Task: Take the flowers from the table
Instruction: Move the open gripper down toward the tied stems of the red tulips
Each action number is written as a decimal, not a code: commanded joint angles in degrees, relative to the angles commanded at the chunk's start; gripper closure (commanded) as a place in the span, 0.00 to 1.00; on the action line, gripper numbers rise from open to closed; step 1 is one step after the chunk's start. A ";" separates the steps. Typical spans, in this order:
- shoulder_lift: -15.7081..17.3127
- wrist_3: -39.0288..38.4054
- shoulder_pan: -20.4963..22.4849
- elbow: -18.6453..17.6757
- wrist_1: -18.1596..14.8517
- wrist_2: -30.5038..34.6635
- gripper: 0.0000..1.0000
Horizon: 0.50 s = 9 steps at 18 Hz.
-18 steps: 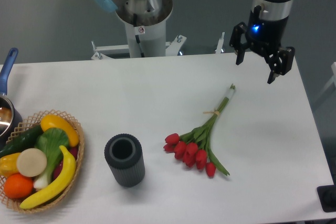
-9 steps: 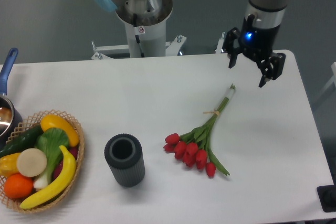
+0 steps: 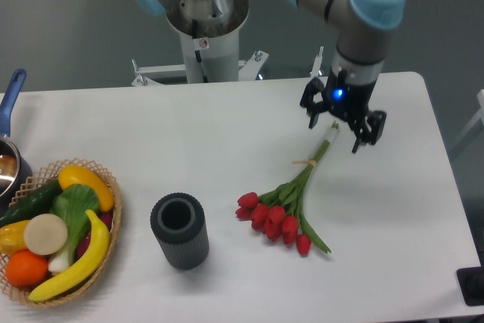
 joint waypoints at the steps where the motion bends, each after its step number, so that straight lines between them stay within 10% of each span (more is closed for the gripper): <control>1: -0.53 -0.17 -0.35 -0.09 0.00 0.09 0.00; 9: -4.83 0.53 -1.14 -2.28 1.85 2.63 0.00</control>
